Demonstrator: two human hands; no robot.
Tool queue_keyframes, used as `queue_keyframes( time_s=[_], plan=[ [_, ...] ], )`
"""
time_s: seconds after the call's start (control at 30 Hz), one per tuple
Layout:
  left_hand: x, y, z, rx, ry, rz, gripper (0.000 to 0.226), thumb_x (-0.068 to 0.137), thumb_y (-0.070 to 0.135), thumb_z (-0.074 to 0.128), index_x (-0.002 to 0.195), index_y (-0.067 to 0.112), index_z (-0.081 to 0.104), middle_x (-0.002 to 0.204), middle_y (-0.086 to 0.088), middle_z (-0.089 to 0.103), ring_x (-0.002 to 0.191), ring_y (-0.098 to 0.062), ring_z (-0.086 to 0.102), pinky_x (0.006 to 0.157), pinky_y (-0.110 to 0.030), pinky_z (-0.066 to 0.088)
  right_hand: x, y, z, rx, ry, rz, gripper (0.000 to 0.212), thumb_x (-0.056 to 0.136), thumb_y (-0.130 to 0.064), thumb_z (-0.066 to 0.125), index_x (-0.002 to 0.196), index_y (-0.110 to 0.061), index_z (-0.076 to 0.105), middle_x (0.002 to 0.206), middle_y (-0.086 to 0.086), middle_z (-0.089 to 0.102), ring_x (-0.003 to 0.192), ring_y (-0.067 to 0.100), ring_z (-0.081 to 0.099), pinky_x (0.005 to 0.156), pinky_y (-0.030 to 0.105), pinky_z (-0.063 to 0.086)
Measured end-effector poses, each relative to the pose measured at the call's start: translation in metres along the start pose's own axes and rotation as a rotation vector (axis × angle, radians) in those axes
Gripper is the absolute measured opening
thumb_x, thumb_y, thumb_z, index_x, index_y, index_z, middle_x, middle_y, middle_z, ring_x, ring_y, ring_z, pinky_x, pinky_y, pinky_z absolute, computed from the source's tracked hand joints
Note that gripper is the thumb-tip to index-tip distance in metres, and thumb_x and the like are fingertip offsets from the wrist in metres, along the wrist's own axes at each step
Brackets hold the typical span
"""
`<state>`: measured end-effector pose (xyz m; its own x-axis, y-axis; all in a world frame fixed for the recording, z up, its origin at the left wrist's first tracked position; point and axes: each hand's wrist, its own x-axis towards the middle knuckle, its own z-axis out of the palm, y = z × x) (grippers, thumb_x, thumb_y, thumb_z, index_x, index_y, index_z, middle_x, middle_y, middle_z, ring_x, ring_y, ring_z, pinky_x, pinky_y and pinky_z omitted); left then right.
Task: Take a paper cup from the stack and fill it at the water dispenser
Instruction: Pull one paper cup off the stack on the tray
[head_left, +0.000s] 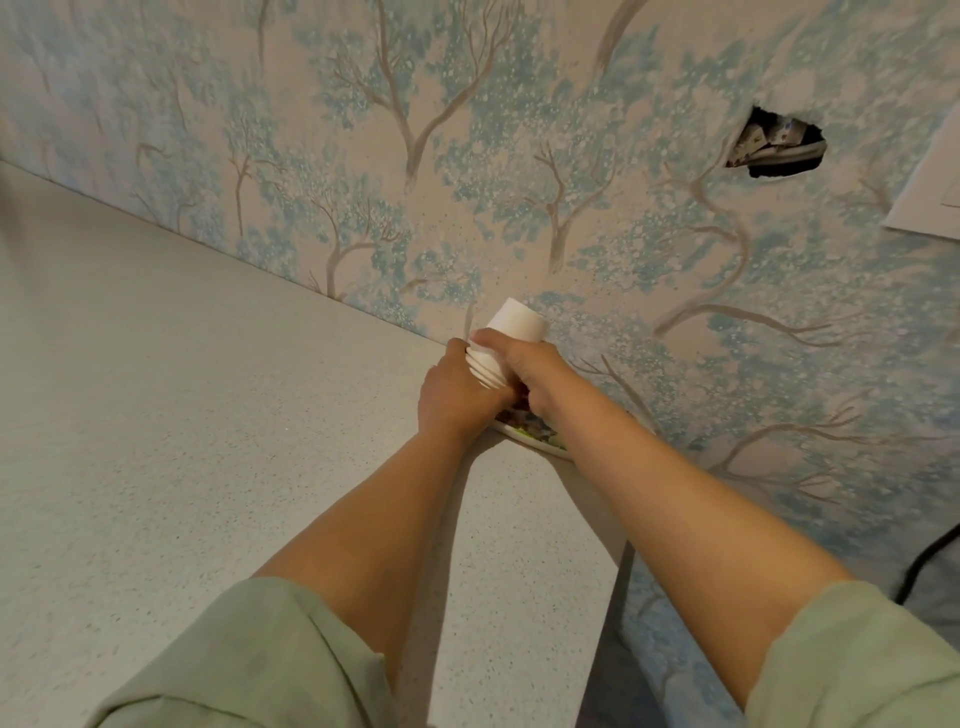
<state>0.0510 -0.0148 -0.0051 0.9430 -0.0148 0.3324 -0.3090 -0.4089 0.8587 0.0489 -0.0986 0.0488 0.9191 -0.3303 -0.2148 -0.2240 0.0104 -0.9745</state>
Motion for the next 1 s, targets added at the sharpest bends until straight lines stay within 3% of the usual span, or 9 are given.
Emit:
queue_keyframes(
  time_s=[0.17,0.27,0.37,0.47,0.53,0.6,0.67,0.83,1.0],
  plan=[
    [-0.001,0.002,0.001,0.083,0.006,0.08,0.058,0.053,0.045,0.073,0.099,0.021,0.045,0.09,-0.004,0.064,0.081,-0.025,0.061,0.07,-0.043,0.054,-0.005,-0.012,-0.019,-0.037,-0.111,0.139,0.043,0.064,-0.033,0.078,0.084,-0.01,0.048,0.087,0.013,0.061,0.075,0.027,0.062,0.051,0.035,0.05],
    [-0.001,0.003,0.001,0.104,0.009,0.117,0.06,0.054,0.043,0.075,0.102,0.019,0.047,0.092,-0.004,0.064,0.082,-0.024,0.061,0.069,-0.041,0.053,-0.006,-0.011,-0.027,0.004,-0.11,0.144,0.041,0.064,-0.031,0.077,0.083,-0.013,0.045,0.089,0.013,0.057,0.078,0.027,0.059,0.046,0.03,0.05],
    [-0.002,0.003,0.0,0.093,-0.001,0.133,0.059,0.053,0.035,0.076,0.102,0.019,0.047,0.093,-0.004,0.062,0.082,-0.025,0.06,0.066,-0.038,0.051,-0.005,-0.011,-0.032,0.056,-0.102,0.118,0.044,0.066,-0.032,0.075,0.094,-0.011,0.05,0.095,0.015,0.057,0.086,0.028,0.058,0.064,0.039,0.054],
    [-0.002,0.001,0.001,0.115,-0.01,0.189,0.059,0.055,0.035,0.077,0.104,0.019,0.047,0.096,-0.004,0.059,0.084,-0.024,0.057,0.065,-0.039,0.049,0.001,-0.019,-0.039,-0.497,0.232,-0.356,0.07,0.061,-0.04,0.075,0.12,-0.016,0.047,0.119,0.007,0.055,0.108,0.028,0.051,0.087,0.044,0.047],
    [-0.001,0.0,0.002,0.144,-0.02,0.222,0.061,0.055,0.031,0.076,0.106,0.018,0.046,0.099,-0.005,0.057,0.088,-0.024,0.055,0.067,-0.039,0.048,-0.005,-0.03,-0.036,-1.008,0.215,-0.686,0.063,0.059,-0.052,0.071,0.114,-0.026,0.053,0.12,0.0,0.057,0.113,0.024,0.048,0.095,0.046,0.04],
    [0.001,-0.001,0.003,0.163,-0.036,0.227,0.063,0.054,0.028,0.075,0.108,0.016,0.046,0.101,-0.006,0.056,0.091,-0.024,0.055,0.069,-0.04,0.048,-0.015,-0.04,-0.029,-1.199,-0.075,-0.624,0.037,0.066,-0.054,0.064,0.093,-0.03,0.06,0.104,-0.005,0.063,0.101,0.02,0.055,0.092,0.046,0.042],
    [0.002,-0.002,0.005,0.174,-0.048,0.236,0.061,0.056,0.026,0.074,0.108,0.014,0.045,0.099,-0.005,0.055,0.088,-0.024,0.055,0.066,-0.038,0.047,-0.015,-0.045,-0.024,-1.295,-0.204,-0.541,0.025,0.07,-0.048,0.061,0.084,-0.028,0.059,0.092,-0.005,0.063,0.092,0.019,0.058,0.083,0.041,0.047],
    [0.002,-0.004,0.007,0.19,-0.044,0.258,0.058,0.056,0.029,0.075,0.102,0.017,0.042,0.09,0.004,0.046,0.081,-0.02,0.05,0.06,-0.031,0.035,-0.007,-0.063,-0.014,-1.505,-0.326,-0.426,0.042,0.066,-0.039,0.067,0.096,-0.01,0.065,0.102,0.009,0.066,0.087,0.021,0.059,0.07,0.034,0.045],
    [-0.001,-0.002,0.005,0.19,-0.071,0.289,0.06,0.051,0.037,0.078,0.095,0.02,0.04,0.086,0.004,0.048,0.078,-0.019,0.05,0.055,-0.028,0.035,0.002,-0.069,-0.008,-1.611,-0.385,-0.185,0.043,0.067,-0.044,0.065,0.098,-0.014,0.061,0.108,0.008,0.06,0.096,0.025,0.059,0.088,0.04,0.049]
  ],
)
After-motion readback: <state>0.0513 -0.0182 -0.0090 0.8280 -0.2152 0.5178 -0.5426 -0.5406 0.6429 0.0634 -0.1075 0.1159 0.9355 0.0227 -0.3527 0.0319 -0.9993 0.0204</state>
